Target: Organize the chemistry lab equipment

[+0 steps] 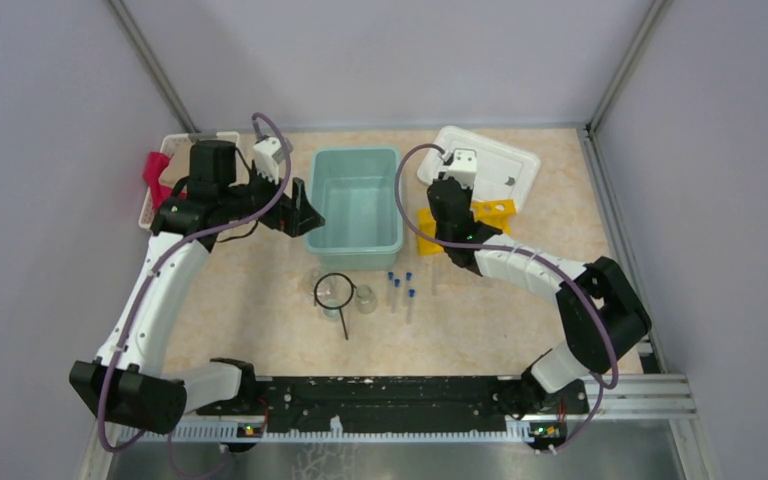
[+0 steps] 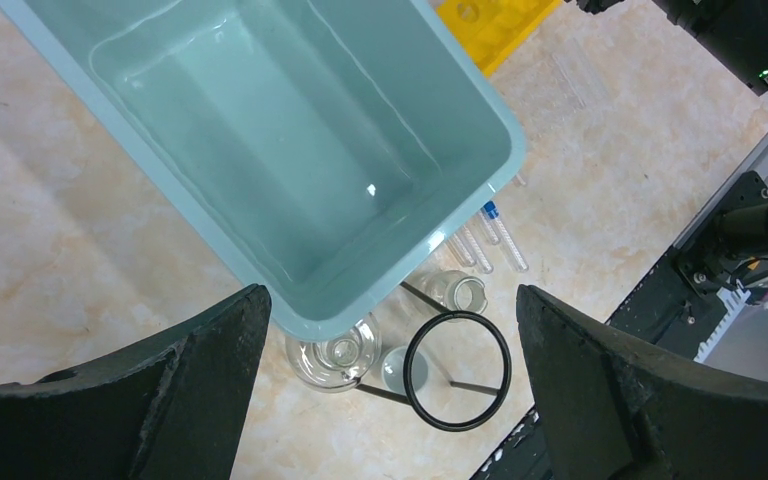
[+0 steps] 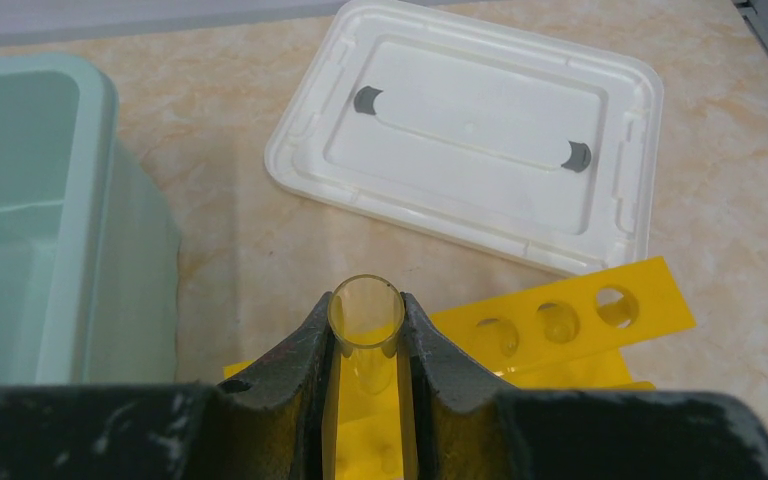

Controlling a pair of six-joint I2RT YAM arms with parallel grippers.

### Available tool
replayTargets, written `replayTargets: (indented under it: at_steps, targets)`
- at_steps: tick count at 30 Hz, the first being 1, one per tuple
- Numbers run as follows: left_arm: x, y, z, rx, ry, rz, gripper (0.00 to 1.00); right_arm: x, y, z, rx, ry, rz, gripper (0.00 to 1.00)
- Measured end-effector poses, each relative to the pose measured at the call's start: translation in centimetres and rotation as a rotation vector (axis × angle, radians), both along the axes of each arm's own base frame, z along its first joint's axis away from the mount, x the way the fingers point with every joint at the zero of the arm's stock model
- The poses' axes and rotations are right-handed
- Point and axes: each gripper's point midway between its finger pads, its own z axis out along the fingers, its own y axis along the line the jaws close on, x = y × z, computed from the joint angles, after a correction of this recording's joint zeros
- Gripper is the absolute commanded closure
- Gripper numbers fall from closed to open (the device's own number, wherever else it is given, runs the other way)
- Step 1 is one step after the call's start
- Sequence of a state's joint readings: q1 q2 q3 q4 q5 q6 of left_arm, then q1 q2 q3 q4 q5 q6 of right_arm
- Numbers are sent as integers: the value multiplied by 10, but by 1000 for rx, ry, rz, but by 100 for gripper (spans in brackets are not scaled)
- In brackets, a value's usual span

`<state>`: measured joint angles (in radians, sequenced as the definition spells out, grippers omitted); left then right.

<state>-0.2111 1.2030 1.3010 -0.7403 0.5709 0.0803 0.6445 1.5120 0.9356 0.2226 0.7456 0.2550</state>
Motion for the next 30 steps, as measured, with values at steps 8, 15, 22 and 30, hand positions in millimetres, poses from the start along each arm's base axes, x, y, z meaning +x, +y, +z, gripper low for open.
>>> replayTargets:
  at_steps: [8, 15, 22, 30]
  targets:
    - [1, 3, 2, 12, -17, 9, 1, -2, 2, -6, 17, 4, 10, 84]
    - [3, 5, 1, 24, -27, 16, 1, -3, 3, -12, 21, 15, 20, 72]
    - [5, 6, 5, 30, -43, 21, 1, -4, 6, -13, 29, 22, 34, 59]
    - [5, 7, 7, 32, -52, 24, 1, -12, 3, -16, 18, 63, 43, 44]
